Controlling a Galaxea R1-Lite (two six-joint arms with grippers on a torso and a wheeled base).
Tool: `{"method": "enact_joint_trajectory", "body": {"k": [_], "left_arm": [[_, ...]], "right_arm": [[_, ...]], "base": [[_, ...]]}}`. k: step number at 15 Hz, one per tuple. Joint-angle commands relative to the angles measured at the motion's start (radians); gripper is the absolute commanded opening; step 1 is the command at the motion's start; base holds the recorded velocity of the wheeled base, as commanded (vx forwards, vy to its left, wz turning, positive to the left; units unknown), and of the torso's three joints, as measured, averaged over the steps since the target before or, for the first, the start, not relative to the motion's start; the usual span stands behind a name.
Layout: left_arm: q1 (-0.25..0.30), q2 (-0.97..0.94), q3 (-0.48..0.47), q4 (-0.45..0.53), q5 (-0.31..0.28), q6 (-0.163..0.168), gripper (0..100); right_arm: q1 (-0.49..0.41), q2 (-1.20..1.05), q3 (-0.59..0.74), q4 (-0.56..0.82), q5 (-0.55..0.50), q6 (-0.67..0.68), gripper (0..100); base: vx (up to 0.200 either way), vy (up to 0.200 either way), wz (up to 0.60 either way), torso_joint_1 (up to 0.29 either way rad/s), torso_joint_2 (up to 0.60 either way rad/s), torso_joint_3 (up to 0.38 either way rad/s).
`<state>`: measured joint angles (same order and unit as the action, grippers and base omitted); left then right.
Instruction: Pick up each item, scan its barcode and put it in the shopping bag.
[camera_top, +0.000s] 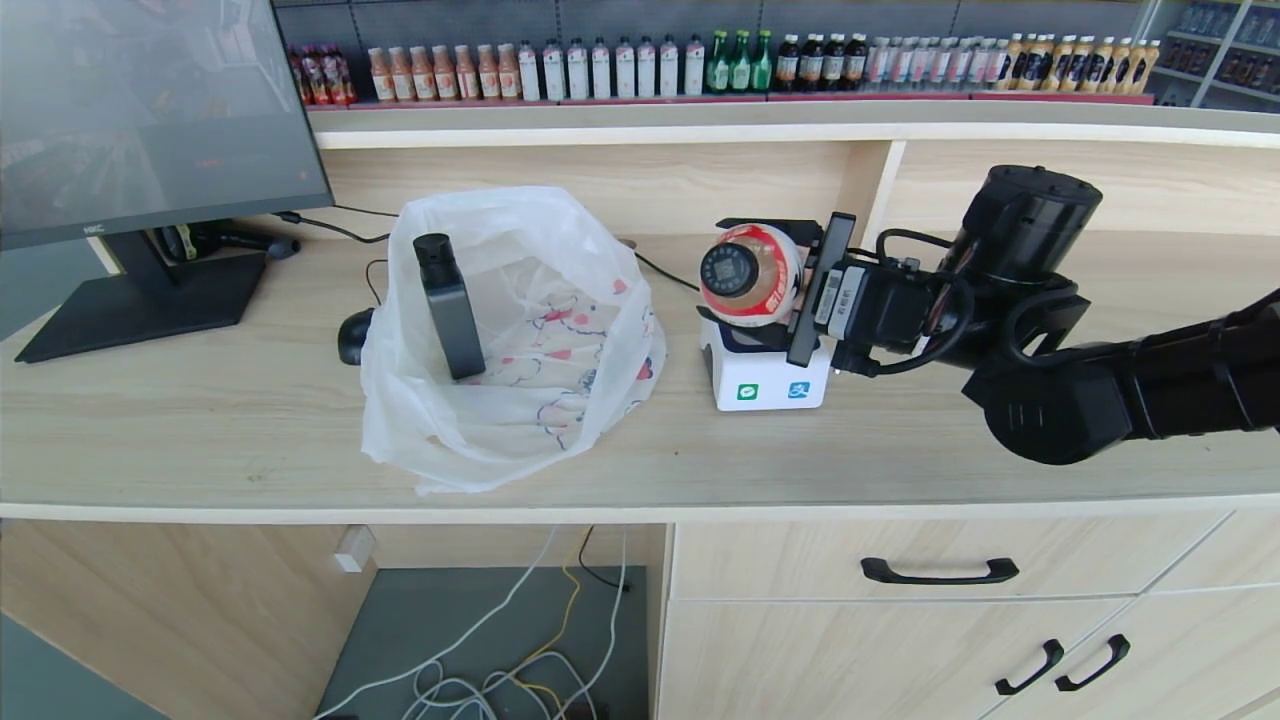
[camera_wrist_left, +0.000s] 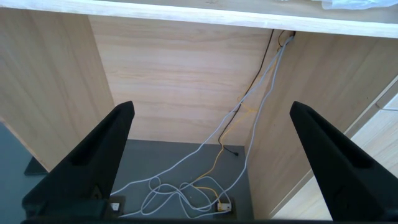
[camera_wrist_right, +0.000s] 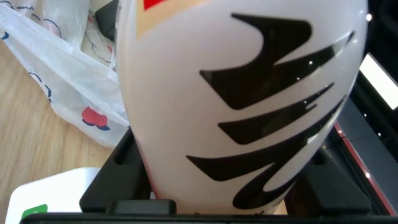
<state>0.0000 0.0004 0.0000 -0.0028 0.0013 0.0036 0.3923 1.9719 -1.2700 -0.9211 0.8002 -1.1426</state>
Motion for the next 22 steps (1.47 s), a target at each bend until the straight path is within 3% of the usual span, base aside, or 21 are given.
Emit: {"method": "enact_joint_trajectory", "body": {"k": [1, 8, 16, 18, 22], "left_arm": [[0.000, 0.000, 0.000, 0.000, 0.000, 0.001, 100], [0.000, 0.000, 0.000, 0.000, 0.000, -0.001, 100], [0.000, 0.000, 0.000, 0.000, 0.000, -0.001, 100], [0.000, 0.000, 0.000, 0.000, 0.000, 0.001, 100], [0.000, 0.000, 0.000, 0.000, 0.000, -0.001, 100]], "right_arm": [[0.003, -0.002, 0.000, -0.001, 0.001, 0.000, 0], [0.005, -0.065, -0.002, 0.002, -0.009, 0.055, 0], [-0.001, -0.217, 0.026, 0.037, -0.010, 0.261, 0], [-0.090, -0.341, 0.146, 0.016, -0.024, 0.438, 0], [-0.104, -0.360, 0.331, -0.191, -0.072, 0.687, 0]], "base": [[0.000, 0.000, 0.00, 0.000, 0.00, 0.000], [0.000, 0.000, 0.00, 0.000, 0.00, 0.000], [0.000, 0.000, 0.00, 0.000, 0.00, 0.000], [0.000, 0.000, 0.00, 0.000, 0.00, 0.000], [0.000, 0.000, 0.00, 0.000, 0.00, 0.000]]}}
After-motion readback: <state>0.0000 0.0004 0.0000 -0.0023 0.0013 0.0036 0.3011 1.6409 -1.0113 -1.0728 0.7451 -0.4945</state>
